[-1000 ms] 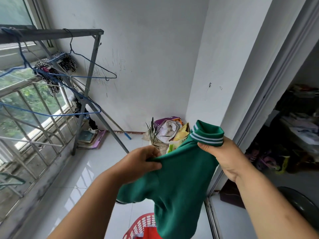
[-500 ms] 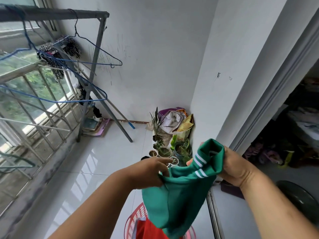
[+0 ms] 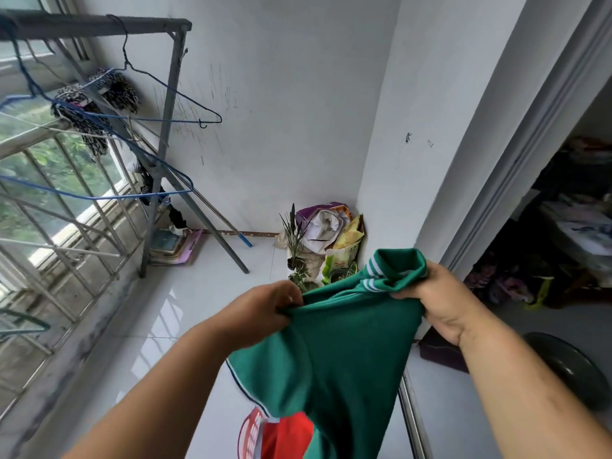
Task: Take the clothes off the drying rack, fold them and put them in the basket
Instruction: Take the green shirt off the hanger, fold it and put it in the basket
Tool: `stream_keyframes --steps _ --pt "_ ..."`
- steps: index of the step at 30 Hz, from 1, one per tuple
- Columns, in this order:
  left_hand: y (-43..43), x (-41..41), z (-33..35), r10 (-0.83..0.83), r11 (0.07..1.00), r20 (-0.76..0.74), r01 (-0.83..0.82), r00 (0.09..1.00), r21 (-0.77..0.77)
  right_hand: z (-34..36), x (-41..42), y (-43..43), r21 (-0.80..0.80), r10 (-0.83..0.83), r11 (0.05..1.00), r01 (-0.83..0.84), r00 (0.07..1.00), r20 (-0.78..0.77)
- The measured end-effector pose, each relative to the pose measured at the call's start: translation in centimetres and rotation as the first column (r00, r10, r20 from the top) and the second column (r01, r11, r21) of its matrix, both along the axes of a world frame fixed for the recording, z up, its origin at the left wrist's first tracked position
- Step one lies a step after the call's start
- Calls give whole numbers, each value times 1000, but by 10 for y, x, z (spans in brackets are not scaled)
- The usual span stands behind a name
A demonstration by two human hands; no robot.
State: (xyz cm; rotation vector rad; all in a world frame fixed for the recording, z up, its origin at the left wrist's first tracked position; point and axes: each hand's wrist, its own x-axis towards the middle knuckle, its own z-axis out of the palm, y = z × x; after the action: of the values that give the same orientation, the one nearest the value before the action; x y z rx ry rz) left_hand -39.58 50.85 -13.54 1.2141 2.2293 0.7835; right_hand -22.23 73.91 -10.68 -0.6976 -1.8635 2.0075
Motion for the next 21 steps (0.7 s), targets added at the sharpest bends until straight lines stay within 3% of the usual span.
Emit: stream_keyframes --steps 2,6,10,16,21 --pt "2 -6 9 19 1000 -29 -20 999 -5 1 0 -1 8 -15 1000 14 1000 13" --pt "7 -17 28 0 998 -291 -17 957 -54 10 -3 -2 57 17 998 -17 1000 -5" --pt "9 -21 43 -1 999 -424 -13 906 -30 18 -8 0 79 6 997 -2 999 -48" --pt "12 -29 60 29 998 -508 -54 861 -34 28 -11 1 175 30 984 -19 998 -60" --pt "14 -33 65 37 999 -460 -20 887 43 28 -12 1 171 -1 985 12 998 -66"
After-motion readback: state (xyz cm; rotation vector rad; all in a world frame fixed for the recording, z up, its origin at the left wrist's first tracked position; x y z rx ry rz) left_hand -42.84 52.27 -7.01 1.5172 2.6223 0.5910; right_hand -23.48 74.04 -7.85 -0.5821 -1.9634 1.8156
